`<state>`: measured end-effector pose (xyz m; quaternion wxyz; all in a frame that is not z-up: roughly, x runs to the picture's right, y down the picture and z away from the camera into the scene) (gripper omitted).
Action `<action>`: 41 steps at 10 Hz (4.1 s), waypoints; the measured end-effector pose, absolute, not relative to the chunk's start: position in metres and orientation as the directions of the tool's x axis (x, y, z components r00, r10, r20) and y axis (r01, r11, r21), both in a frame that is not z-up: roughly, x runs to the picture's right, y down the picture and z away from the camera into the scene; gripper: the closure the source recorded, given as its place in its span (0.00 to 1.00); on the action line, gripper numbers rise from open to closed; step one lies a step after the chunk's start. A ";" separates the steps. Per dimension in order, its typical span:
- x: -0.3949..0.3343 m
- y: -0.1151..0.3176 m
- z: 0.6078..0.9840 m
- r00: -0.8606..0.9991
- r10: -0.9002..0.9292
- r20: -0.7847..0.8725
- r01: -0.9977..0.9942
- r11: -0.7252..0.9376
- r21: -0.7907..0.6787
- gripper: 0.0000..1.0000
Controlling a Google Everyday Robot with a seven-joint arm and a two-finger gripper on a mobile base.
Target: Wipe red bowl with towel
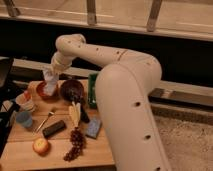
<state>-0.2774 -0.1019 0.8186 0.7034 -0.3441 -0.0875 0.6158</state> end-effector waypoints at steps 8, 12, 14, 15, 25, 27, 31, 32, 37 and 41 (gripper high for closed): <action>-0.334 -0.079 0.870 0.300 0.887 -0.350 -0.766 0.006 -0.643 1.00; -0.335 -0.070 0.877 0.297 0.883 -0.363 -0.763 -0.009 -0.647 1.00; -0.350 -0.064 0.889 0.305 0.880 -0.365 -0.747 -0.018 -0.665 1.00; -0.357 -0.062 0.893 0.309 0.877 -0.369 -0.740 -0.022 -0.672 1.00; -0.316 -0.038 0.912 0.280 0.833 -0.478 -0.805 -0.067 -0.590 1.00; -0.309 -0.052 0.916 0.270 0.840 -0.472 -0.816 -0.061 -0.575 1.00; -0.336 -0.078 0.929 0.303 0.847 -0.437 -0.808 -0.014 -0.589 1.00; -0.347 -0.079 0.930 0.318 0.848 -0.425 -0.793 -0.008 -0.609 1.00; -0.369 -0.050 0.901 0.403 0.826 -0.394 -0.741 0.042 -0.670 1.00; -0.336 -0.035 0.878 0.413 0.808 -0.420 -0.768 0.061 -0.638 1.00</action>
